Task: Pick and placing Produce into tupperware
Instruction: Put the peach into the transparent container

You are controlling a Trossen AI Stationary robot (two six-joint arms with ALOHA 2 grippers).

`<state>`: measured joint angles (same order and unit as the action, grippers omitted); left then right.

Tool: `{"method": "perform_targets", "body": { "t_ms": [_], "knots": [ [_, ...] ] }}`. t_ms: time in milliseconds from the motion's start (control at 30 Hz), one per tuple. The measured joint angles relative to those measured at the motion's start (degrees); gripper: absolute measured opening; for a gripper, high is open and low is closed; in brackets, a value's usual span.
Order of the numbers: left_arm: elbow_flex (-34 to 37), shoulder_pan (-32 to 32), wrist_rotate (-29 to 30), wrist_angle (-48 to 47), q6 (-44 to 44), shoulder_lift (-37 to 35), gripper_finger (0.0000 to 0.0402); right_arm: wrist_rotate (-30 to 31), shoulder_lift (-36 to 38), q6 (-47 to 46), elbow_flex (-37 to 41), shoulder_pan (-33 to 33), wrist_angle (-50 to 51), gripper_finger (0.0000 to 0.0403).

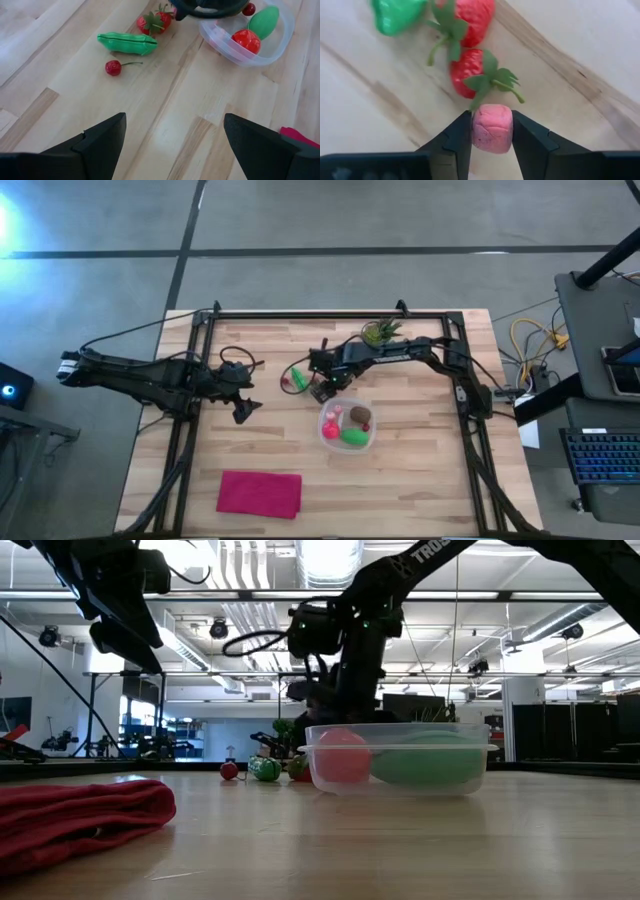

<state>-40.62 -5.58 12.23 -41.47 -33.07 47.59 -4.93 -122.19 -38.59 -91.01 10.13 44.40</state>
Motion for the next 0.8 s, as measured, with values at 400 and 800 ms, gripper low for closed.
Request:
{"method": "perform_targets", "body": {
  "t_ms": [400,800],
  "knots": [
    [0.00,0.00,0.00,0.14,0.44,0.02,0.0322,-3.92,6.80,9.23,-7.31,-1.23,16.88,0.0125],
    [0.00,-0.02,-0.04,0.41,0.47,0.19,0.0322,-13.26,7.78,12.66,-1.25,-5.06,13.40,0.0129]
  ]
}}
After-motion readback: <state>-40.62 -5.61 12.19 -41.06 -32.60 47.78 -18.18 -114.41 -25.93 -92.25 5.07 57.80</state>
